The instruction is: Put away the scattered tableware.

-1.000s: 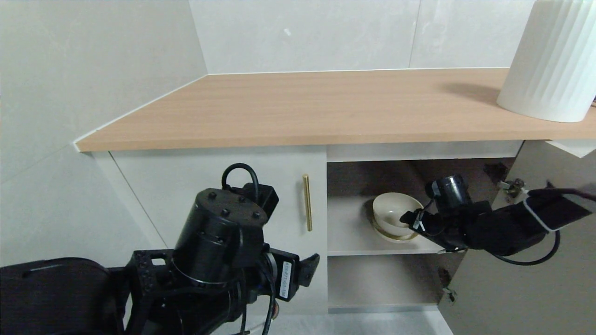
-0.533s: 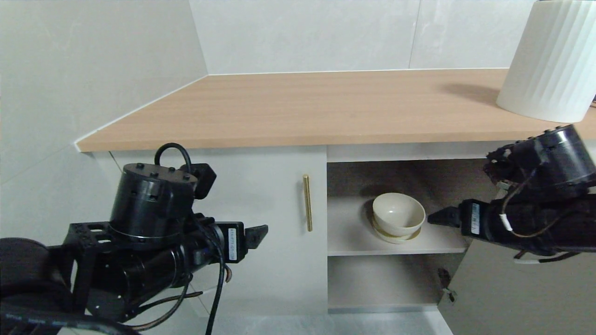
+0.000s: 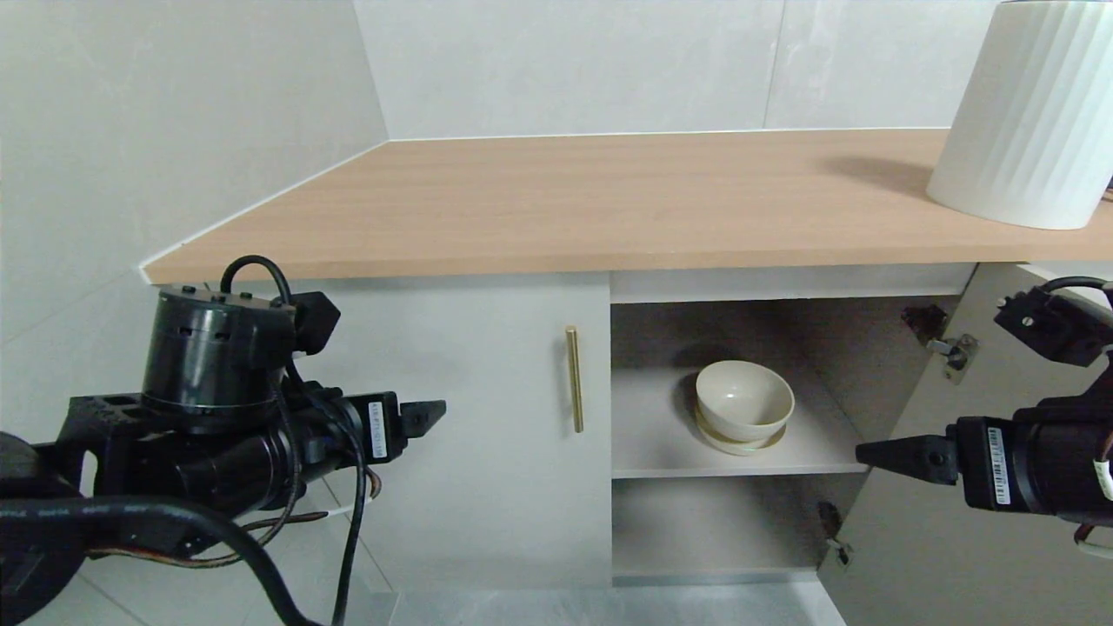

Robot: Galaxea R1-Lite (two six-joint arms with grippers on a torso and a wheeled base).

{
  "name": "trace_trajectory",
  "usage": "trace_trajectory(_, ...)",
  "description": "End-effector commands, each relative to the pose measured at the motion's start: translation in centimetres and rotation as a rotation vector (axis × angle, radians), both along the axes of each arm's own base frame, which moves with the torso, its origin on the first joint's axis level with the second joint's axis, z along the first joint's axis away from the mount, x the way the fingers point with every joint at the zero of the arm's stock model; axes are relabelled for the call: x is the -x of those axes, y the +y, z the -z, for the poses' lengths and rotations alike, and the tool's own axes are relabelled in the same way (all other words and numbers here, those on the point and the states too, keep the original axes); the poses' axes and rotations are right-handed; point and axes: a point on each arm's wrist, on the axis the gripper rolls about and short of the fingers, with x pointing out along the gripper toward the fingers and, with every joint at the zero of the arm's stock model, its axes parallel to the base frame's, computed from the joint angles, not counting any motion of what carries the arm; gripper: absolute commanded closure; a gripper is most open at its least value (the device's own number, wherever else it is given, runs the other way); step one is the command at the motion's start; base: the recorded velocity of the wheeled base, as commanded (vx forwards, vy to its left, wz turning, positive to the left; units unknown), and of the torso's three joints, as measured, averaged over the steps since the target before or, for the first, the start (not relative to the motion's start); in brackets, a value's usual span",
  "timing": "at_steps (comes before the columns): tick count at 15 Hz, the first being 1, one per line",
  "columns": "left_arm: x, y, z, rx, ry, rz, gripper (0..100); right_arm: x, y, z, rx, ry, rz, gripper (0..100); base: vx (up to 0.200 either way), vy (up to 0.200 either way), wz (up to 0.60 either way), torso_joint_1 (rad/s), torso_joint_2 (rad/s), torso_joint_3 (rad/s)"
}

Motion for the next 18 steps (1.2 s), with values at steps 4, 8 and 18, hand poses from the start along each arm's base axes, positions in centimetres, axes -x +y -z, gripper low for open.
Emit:
trace_trajectory(4, 1.33, -1.33, -0.18, -0.019, -0.020, 0.034, 0, 0.17, 0.26, -0.06, 0.000, -0.005, -0.016, 0, 0.000, 0.000, 0.00, 0.000, 0.00, 0.000)
trace_trajectory(8, 1.50, -1.22, -0.43, -0.016, -0.029, 0.033, 0, -0.28, 0.57, 0.40, 0.011, 0.016, -0.014, 0, 0.000, 0.000, 0.00, 0.000, 0.00, 0.000)
trace_trajectory(18, 1.60, -1.46, -0.30, -0.018, -0.024, 0.044, 0, -0.41, 0.68, 0.66, 0.021, 0.027, -0.016, 0, -0.180, 0.000, 0.00, 0.004, 0.00, 0.001)
